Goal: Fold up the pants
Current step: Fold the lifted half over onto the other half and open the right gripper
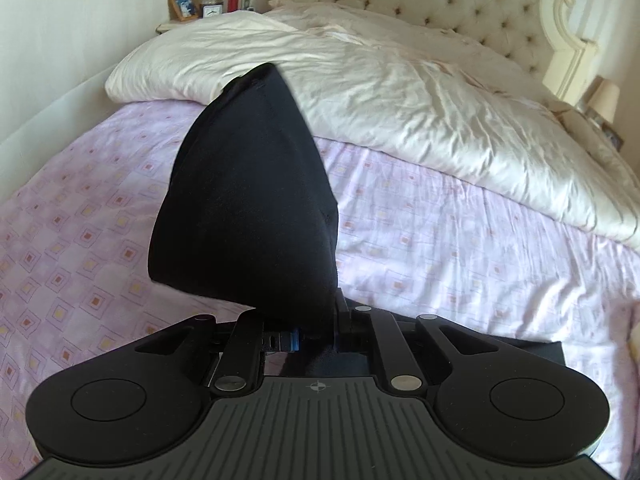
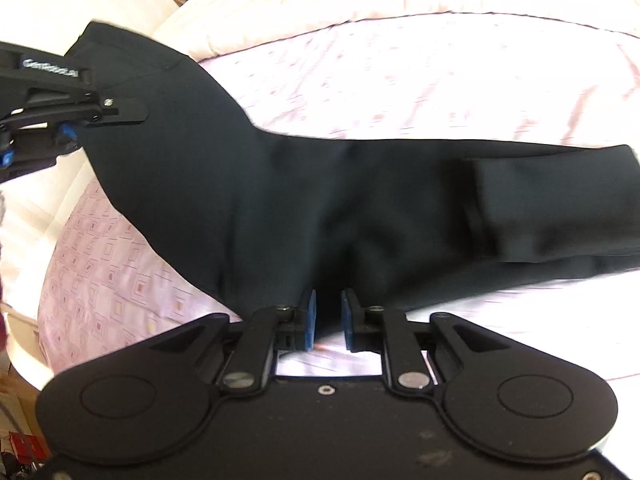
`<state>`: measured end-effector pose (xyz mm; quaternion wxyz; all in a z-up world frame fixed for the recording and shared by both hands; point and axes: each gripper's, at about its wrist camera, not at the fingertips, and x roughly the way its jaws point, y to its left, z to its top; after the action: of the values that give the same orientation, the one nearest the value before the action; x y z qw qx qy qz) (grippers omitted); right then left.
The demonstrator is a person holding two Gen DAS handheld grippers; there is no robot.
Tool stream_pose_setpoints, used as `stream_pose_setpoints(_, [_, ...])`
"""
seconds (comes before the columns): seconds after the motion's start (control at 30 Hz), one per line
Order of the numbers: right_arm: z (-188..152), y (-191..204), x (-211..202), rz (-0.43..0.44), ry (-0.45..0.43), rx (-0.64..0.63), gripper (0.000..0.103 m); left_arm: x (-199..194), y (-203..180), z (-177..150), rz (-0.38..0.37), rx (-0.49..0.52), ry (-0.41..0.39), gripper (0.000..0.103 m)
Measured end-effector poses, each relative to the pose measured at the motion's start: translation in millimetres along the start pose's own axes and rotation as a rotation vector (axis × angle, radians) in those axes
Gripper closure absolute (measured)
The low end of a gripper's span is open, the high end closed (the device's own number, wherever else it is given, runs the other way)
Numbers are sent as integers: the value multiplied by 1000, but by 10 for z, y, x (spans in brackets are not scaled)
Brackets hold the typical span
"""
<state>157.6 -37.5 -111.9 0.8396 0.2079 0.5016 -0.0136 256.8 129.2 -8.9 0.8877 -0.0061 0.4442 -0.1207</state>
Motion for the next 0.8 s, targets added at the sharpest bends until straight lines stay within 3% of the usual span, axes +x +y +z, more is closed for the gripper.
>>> stream_pose_setpoints(0.23, [-130, -832, -444, -50, -9, 71, 84, 362, -1004, -337, -24, 84, 70, 89])
stream_pose_setpoints(0.5, [-204, -1600, -693, -134, 14, 198, 82, 913, -1879, -824, -86, 275, 241, 85])
stream_pose_setpoints(0.57, [-208, -1693, -718, -143, 14, 218, 77, 921, -1941, -864, -133, 293, 251, 73])
stream_pose_setpoints(0.67, [-214, -1779, -730, -154, 9, 242, 73, 876, -1973, -868, -241, 281, 265, 34])
stream_pose_setpoints(0.8, [-186, -1970, -829, -163, 9, 259, 71, 785, -2088, -877, -299, 345, 260, 30])
